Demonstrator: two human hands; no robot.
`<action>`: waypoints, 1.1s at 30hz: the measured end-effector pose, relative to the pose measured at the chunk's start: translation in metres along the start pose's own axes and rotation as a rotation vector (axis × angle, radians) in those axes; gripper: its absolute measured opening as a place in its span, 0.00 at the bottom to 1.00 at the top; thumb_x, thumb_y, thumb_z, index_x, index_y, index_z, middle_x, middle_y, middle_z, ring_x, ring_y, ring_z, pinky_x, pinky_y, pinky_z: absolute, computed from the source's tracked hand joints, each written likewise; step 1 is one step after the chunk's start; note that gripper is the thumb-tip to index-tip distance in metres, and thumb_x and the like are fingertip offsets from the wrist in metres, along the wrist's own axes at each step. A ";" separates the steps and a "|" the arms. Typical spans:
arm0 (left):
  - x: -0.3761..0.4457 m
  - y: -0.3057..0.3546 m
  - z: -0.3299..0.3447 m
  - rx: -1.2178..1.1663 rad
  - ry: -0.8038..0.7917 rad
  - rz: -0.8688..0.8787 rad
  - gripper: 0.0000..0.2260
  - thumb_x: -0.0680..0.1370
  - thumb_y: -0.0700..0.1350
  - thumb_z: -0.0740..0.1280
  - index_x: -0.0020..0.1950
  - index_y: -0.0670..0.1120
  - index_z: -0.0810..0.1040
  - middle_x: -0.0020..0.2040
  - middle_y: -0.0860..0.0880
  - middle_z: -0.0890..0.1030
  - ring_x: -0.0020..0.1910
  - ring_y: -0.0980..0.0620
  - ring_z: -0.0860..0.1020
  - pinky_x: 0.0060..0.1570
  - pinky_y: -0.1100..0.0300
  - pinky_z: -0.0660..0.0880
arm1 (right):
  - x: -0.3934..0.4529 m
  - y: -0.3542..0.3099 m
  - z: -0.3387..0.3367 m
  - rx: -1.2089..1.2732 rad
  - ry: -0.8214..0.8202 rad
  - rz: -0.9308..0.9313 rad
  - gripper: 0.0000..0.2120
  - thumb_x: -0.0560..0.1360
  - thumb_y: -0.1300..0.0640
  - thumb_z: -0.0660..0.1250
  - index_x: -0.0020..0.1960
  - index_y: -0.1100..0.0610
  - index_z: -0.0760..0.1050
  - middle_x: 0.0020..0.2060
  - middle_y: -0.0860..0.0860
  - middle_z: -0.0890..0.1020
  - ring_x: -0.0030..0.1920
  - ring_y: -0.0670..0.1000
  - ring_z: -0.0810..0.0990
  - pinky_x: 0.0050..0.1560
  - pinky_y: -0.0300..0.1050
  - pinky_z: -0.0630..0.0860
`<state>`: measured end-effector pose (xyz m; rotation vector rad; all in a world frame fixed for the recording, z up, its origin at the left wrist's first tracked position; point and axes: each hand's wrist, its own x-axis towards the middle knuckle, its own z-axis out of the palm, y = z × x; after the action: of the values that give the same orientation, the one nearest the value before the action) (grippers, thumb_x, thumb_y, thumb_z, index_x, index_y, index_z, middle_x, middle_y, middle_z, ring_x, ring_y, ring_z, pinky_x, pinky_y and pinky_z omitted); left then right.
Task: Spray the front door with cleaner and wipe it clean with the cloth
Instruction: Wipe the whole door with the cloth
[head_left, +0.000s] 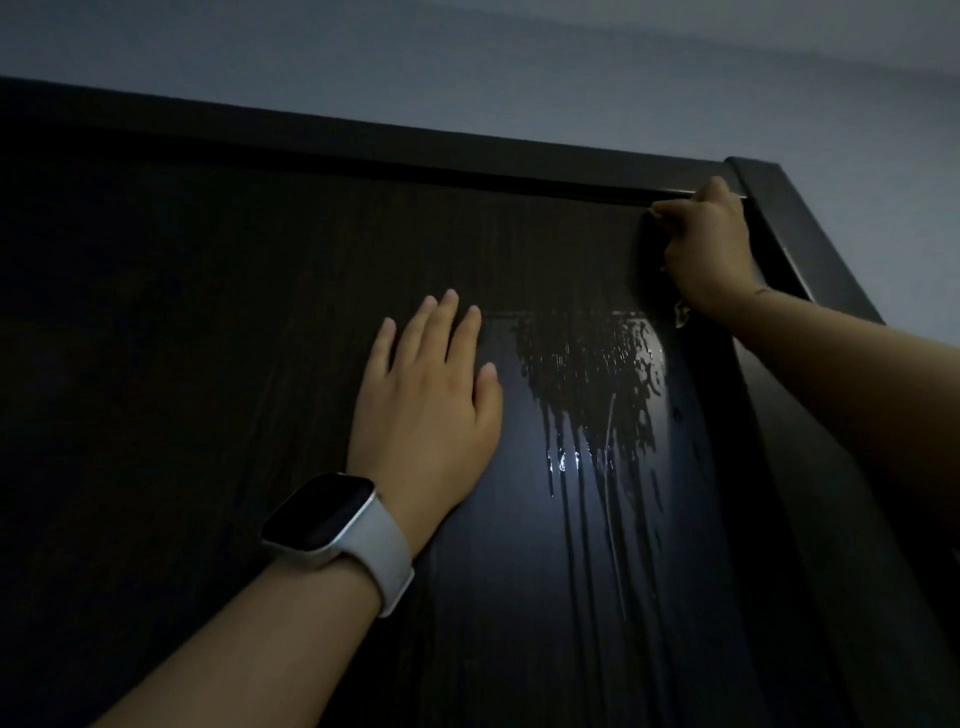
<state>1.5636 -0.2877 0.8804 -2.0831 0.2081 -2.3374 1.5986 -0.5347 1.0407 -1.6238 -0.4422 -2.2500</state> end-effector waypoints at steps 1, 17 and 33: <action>0.000 0.000 0.000 0.003 0.014 0.002 0.25 0.82 0.54 0.44 0.79 0.50 0.52 0.80 0.50 0.52 0.78 0.54 0.49 0.75 0.53 0.42 | -0.001 0.000 -0.001 0.017 -0.003 -0.008 0.18 0.79 0.68 0.59 0.69 0.62 0.72 0.60 0.62 0.69 0.62 0.62 0.67 0.65 0.51 0.66; 0.000 0.000 0.003 -0.001 0.014 0.017 0.25 0.82 0.53 0.48 0.79 0.48 0.53 0.80 0.47 0.53 0.78 0.51 0.50 0.76 0.50 0.44 | -0.151 -0.019 -0.044 0.134 -0.188 -0.495 0.18 0.78 0.59 0.57 0.65 0.56 0.77 0.50 0.56 0.72 0.51 0.55 0.74 0.50 0.51 0.75; 0.001 -0.002 0.002 -0.007 -0.003 0.068 0.24 0.82 0.52 0.53 0.77 0.47 0.60 0.79 0.44 0.57 0.78 0.47 0.53 0.75 0.46 0.46 | -0.248 -0.056 -0.069 0.241 -0.294 -0.585 0.20 0.78 0.63 0.54 0.66 0.55 0.74 0.51 0.52 0.70 0.51 0.50 0.72 0.52 0.41 0.72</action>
<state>1.5652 -0.2861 0.8818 -2.0488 0.2826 -2.2981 1.5889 -0.4938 0.7806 -1.8705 -1.3625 -2.2013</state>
